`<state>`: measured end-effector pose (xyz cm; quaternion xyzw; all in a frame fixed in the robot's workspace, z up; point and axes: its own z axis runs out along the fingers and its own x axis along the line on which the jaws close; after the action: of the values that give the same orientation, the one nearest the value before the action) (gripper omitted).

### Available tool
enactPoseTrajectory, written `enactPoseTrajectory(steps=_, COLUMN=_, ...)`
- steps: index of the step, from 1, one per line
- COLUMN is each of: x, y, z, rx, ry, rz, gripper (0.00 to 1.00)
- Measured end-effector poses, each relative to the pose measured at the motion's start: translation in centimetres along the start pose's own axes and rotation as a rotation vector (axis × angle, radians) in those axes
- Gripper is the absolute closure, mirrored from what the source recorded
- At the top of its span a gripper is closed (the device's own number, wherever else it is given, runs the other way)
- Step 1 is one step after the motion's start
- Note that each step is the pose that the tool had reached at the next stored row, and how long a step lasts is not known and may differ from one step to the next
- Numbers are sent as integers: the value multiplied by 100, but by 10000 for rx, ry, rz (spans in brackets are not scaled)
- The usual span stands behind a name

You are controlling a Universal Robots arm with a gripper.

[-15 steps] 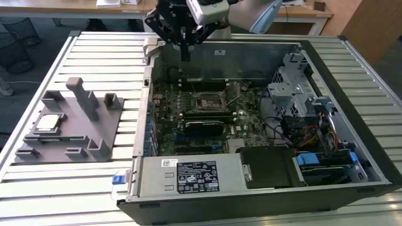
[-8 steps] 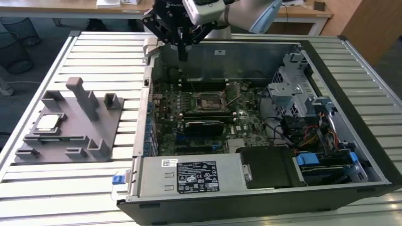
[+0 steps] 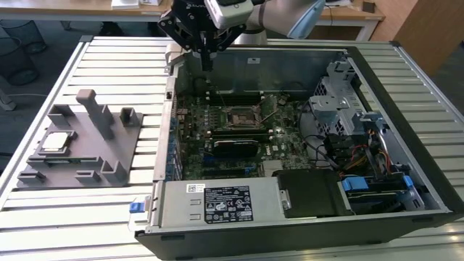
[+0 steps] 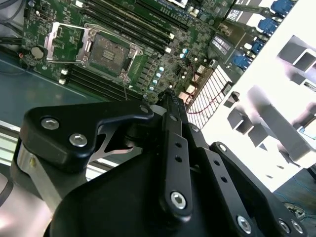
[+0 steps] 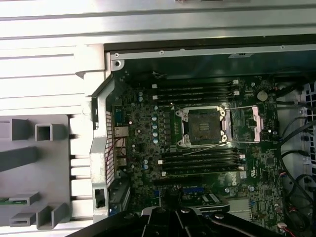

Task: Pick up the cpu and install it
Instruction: 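Reach for the cpu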

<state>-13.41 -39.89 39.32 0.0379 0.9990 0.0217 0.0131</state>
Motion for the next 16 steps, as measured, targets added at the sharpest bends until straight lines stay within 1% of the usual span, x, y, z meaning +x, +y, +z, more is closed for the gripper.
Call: enactPoseTrajectory(steps=16, x=95, y=-7, z=2, rx=1, ry=1, rz=0, gripper=89)
